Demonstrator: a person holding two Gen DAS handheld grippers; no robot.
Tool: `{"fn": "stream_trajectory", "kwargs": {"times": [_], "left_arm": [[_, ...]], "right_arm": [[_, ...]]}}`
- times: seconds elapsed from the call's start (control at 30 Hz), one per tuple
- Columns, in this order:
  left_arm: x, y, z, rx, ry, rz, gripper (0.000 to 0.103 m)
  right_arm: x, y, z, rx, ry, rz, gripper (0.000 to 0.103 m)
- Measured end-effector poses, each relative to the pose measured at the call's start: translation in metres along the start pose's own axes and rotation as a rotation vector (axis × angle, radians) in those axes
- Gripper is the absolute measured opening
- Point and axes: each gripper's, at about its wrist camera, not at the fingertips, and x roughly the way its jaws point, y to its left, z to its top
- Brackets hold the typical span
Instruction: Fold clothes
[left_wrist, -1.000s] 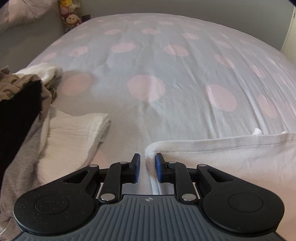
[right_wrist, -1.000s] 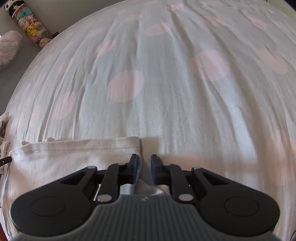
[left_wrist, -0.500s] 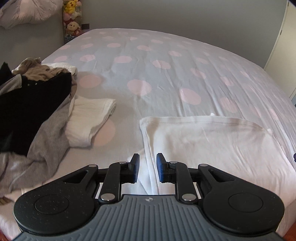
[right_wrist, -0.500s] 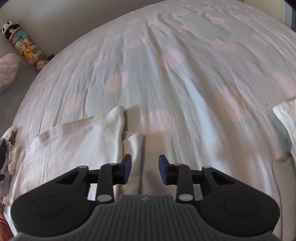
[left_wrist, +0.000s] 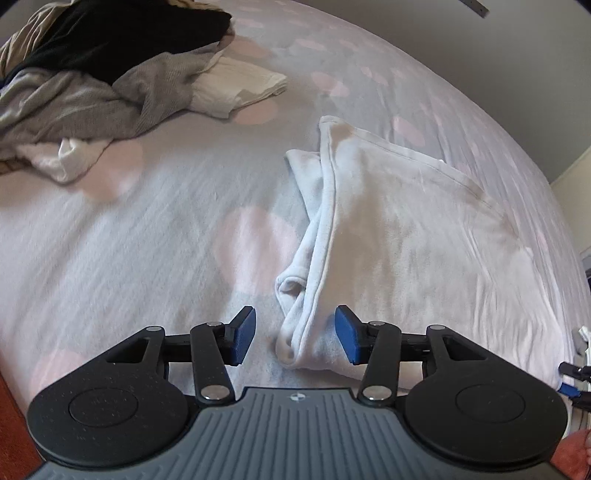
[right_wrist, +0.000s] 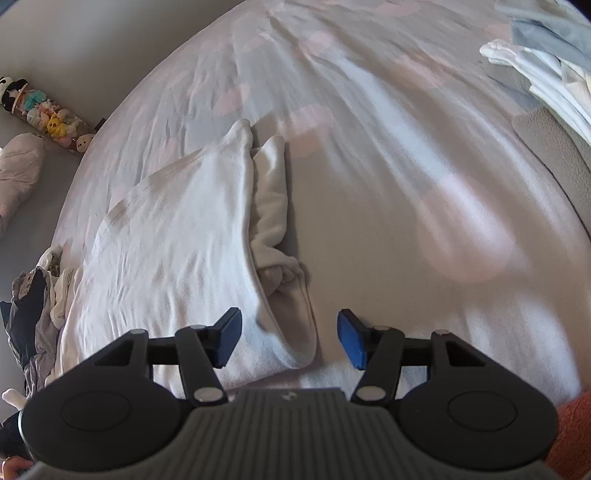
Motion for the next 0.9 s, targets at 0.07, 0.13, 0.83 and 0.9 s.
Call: {"fn": "stream_trajectory", "kwargs": {"times": [0.07, 0.13, 0.83, 0.9], "left_arm": [[0.003, 0.002, -0.007, -0.034, -0.004, 0.01, 0.046], [0.004, 0.004, -0.012, -0.06, -0.022, 0.011, 0.046], [-0.007, -0.016, -0.026, 0.036, -0.117, 0.039, 0.01], [-0.014, -0.02, -0.024, 0.061, -0.134, 0.051, 0.01]], "right_arm": [[0.002, -0.001, -0.001, 0.0, 0.003, -0.001, 0.061], [0.006, -0.004, -0.002, 0.013, 0.009, -0.003, 0.061], [0.004, 0.011, -0.007, -0.071, -0.026, 0.017, 0.016], [-0.002, 0.011, -0.006, -0.063, -0.038, 0.022, 0.015]]}}
